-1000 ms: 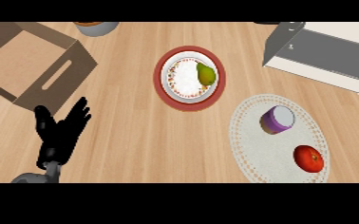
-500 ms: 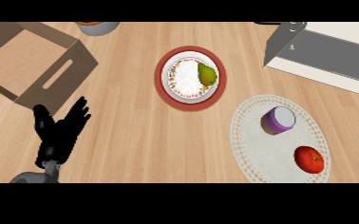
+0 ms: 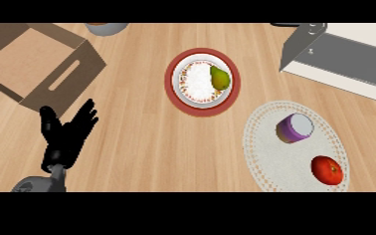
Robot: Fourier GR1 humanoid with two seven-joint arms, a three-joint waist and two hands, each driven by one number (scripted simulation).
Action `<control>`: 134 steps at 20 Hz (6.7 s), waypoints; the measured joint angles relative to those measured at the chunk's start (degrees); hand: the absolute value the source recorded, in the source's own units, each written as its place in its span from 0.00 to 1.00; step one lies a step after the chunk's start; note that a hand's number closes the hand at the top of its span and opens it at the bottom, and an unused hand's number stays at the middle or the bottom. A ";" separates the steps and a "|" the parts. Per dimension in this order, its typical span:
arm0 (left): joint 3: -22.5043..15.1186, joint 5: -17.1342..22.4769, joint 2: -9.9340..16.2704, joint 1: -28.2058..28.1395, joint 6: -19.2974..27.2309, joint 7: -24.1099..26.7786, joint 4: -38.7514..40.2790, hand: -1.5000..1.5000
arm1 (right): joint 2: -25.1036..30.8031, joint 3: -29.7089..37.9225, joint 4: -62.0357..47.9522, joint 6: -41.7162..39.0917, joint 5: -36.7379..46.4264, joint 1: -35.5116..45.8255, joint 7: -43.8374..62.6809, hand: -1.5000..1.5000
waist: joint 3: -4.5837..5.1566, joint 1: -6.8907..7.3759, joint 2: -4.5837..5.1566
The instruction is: Pick the can from the placemat and place it in the tiered shelf
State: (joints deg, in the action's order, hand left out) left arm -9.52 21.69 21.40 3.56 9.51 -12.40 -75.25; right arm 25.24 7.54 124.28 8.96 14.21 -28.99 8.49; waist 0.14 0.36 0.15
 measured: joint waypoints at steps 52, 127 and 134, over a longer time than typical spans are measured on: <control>11.52 -12.53 -9.78 -1.55 -8.20 -1.81 -0.53 0.50 | -18.46 -7.83 -37.77 8.01 39.50 29.66 15.22 0.00 | -0.14 -0.30 -0.15; 13.91 -16.20 -12.61 -1.79 -9.89 -4.28 -3.29 0.50 | 21.85 16.13 -59.06 -21.82 15.68 75.57 7.47 1.00 | -0.14 0.46 0.02; 14.84 -15.59 -11.92 -0.30 -11.19 -4.51 -1.96 0.50 | 21.82 13.58 -73.54 -15.08 19.74 82.04 0.75 1.00 | -0.16 0.80 0.17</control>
State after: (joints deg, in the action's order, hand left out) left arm 5.32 6.11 9.48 3.27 -1.68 -16.90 -77.21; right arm 47.06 21.13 50.75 -6.13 33.95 53.05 9.25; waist -0.02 1.16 0.32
